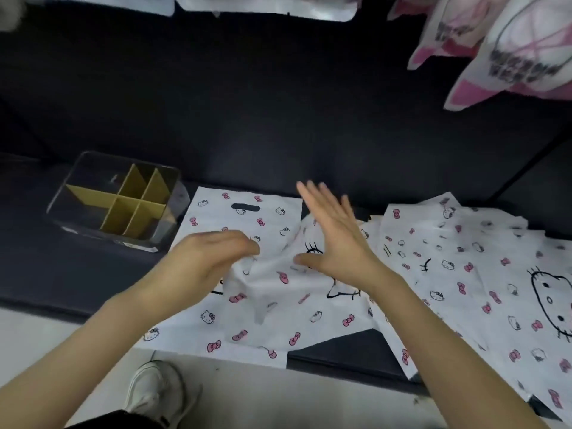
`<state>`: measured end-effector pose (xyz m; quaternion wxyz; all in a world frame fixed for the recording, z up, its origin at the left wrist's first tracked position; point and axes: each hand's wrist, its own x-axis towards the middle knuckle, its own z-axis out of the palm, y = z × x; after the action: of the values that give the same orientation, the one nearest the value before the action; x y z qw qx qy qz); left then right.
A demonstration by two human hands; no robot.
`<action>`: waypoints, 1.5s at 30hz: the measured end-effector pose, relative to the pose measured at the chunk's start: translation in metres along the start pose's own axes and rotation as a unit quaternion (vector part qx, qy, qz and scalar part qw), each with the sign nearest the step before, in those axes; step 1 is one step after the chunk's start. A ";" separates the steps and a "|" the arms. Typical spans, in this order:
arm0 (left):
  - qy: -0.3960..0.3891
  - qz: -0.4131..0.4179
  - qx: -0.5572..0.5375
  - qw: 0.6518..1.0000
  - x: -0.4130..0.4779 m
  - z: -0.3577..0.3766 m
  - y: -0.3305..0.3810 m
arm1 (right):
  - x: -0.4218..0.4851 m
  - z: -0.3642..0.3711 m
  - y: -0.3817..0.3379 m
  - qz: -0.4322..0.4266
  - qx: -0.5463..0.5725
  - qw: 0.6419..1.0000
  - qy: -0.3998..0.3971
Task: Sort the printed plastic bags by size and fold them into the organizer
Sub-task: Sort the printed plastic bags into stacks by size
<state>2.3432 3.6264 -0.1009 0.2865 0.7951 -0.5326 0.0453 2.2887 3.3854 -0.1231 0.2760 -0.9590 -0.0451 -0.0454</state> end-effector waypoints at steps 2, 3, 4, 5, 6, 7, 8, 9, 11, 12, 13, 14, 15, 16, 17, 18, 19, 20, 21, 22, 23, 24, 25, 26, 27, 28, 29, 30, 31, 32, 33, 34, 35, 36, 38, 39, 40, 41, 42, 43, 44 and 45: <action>-0.016 0.013 -0.015 1.000 0.001 -0.022 0.013 | 0.018 -0.014 -0.028 -0.030 0.040 0.994 -0.096; 0.001 -0.023 -0.028 0.999 0.003 -0.035 0.017 | 0.021 -0.019 -0.040 -0.027 0.038 0.991 -0.129; 0.034 -0.083 -0.059 0.994 0.005 -0.049 0.020 | 0.022 -0.023 -0.047 -0.014 0.059 0.987 -0.146; 0.072 -0.160 -0.111 0.978 0.008 -0.061 0.018 | 0.022 -0.027 -0.054 0.008 0.102 0.983 -0.154; 0.106 -0.238 -0.183 0.948 0.009 -0.072 0.009 | 0.023 -0.030 -0.062 0.030 0.157 0.976 -0.146; 0.118 -0.307 -0.266 0.906 0.005 -0.081 -0.003 | 0.026 -0.033 -0.068 0.054 0.212 0.969 -0.113; 0.103 -0.368 -0.362 0.850 0.000 -0.089 -0.016 | 0.030 -0.033 -0.071 0.080 0.254 0.961 -0.071; 0.072 -0.418 -0.456 0.782 -0.008 -0.093 -0.029 | 0.036 -0.032 -0.071 0.109 0.268 0.957 -0.027; 0.041 -0.478 -0.586 0.653 -0.031 -0.086 -0.047 | 0.047 -0.015 -0.054 0.182 0.240 0.953 0.041; 0.045 -0.500 -0.609 0.614 -0.043 -0.077 -0.052 | 0.051 -0.002 -0.040 0.219 0.220 0.948 0.067; 0.047 -0.522 -0.608 0.596 -0.055 -0.066 -0.058 | 0.052 0.012 -0.027 0.255 0.214 0.939 0.087; 0.037 -0.539 -0.606 0.584 -0.065 -0.054 -0.063 | 0.053 0.026 -0.014 0.288 0.221 0.926 0.107; 0.025 -0.551 -0.601 0.578 -0.073 -0.041 -0.067 | 0.053 0.038 -0.003 0.320 0.233 0.910 0.122; 0.019 -0.557 -0.604 0.570 -0.078 -0.028 -0.070 | 0.054 0.050 0.008 0.349 0.244 0.895 0.133; 0.025 -0.563 -0.602 0.566 -0.081 -0.016 -0.074 | 0.056 0.059 0.015 0.376 0.250 0.881 0.140; 0.035 -0.570 -0.589 0.571 -0.082 -0.005 -0.075 | 0.060 0.068 0.022 0.400 0.251 0.870 0.143; 0.042 -0.580 -0.558 0.593 -0.081 0.007 -0.076 | 0.066 0.075 0.028 0.421 0.251 0.859 0.148; 0.050 -0.582 -0.520 0.623 -0.080 0.019 -0.076 | 0.072 0.082 0.033 0.436 0.251 0.850 0.156; 0.068 -0.583 -0.479 0.652 -0.078 0.031 -0.078 | 0.077 0.086 0.037 0.447 0.256 0.841 0.165; 0.091 -0.589 -0.435 0.675 -0.077 0.043 -0.080 | 0.082 0.091 0.042 0.455 0.264 0.833 0.172; 0.111 -0.596 -0.382 0.698 -0.076 0.053 -0.086 | 0.084 0.096 0.047 0.458 0.273 0.829 0.171; 0.120 -0.602 -0.321 0.721 -0.074 0.063 -0.093 | 0.084 0.099 0.051 0.459 0.280 0.829 0.154; 0.120 -0.604 -0.263 0.743 -0.072 0.070 -0.099 | 0.082 0.102 0.053 0.458 0.287 0.831 0.128; 0.116 -0.607 -0.211 0.757 -0.067 0.076 -0.104 | 0.078 0.106 0.056 0.456 0.295 0.833 0.104; 0.107 -0.615 -0.164 0.764 -0.064 0.083 -0.108 | 0.070 0.110 0.059 0.460 0.290 0.836 0.082; 0.092 -0.627 -0.129 0.763 -0.062 0.090 -0.111 | 0.061 0.111 0.062 0.472 0.262 0.840 0.060; 0.076 -0.637 -0.107 0.759 -0.062 0.097 -0.112 | 0.050 0.112 0.065 0.487 0.208 0.847 0.041; 0.060 -0.642 -0.093 0.758 -0.063 0.103 -0.112 | 0.038 0.111 0.069 0.493 0.143 0.858 0.027; 0.050 -0.642 -0.084 0.760 -0.065 0.110 -0.111 | 0.026 0.112 0.073 0.487 0.091 0.868 0.015; 0.040 -0.643 -0.074 0.761 -0.066 0.115 -0.107 | 0.016 0.112 0.074 0.477 0.063 0.877 0.003; 0.032 -0.646 -0.057 0.761 -0.067 0.120 -0.105 | 0.008 0.114 0.074 0.466 0.056 0.883 -0.005; 0.024 -0.652 -0.028 0.758 -0.068 0.124 -0.101 | 0.002 0.117 0.073 0.454 0.054 0.889 -0.006; 0.014 -0.657 0.006 0.754 -0.069 0.127 -0.097 | -0.003 0.121 0.074 0.438 0.047 0.898 0.000; 0.007 -0.663 0.032 0.748 -0.069 0.130 -0.093 | -0.007 0.124 0.074 0.423 0.038 0.905 0.012; 0.018 -0.680 0.036 0.732 -0.071 0.137 -0.086 | -0.012 0.128 0.070 0.415 0.053 0.907 0.057; 0.029 -0.692 0.018 0.721 -0.071 0.139 -0.084 | -0.014 0.129 0.068 0.415 0.069 0.904 0.077; 0.038 -0.704 -0.007 0.709 -0.071 0.141 -0.083 | -0.016 0.131 0.066 0.412 0.080 0.903 0.088; 0.049 -0.713 -0.027 0.699 -0.070 0.140 -0.084 | -0.018 0.133 0.064 0.411 0.084 0.903 0.094; 0.053 -0.717 -0.039 0.694 -0.070 0.137 -0.087 | -0.020 0.134 0.062 0.413 0.090 0.901 0.097; 0.059 -0.715 -0.044 0.695 -0.070 0.132 -0.089 | -0.022 0.135 0.062 0.415 0.104 0.898 0.104; 0.075 -0.711 -0.045 0.698 -0.071 0.127 -0.092 | -0.023 0.136 0.064 0.417 0.122 0.893 0.117; 0.104 -0.699 -0.049 0.706 -0.071 0.121 -0.097 | -0.024 0.136 0.065 0.418 0.144 0.887 0.131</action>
<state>2.3687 3.6500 -0.2676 0.3283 0.9149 0.2068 -0.1118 2.2811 3.4013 -0.2747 0.4078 -0.8242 0.3906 -0.0436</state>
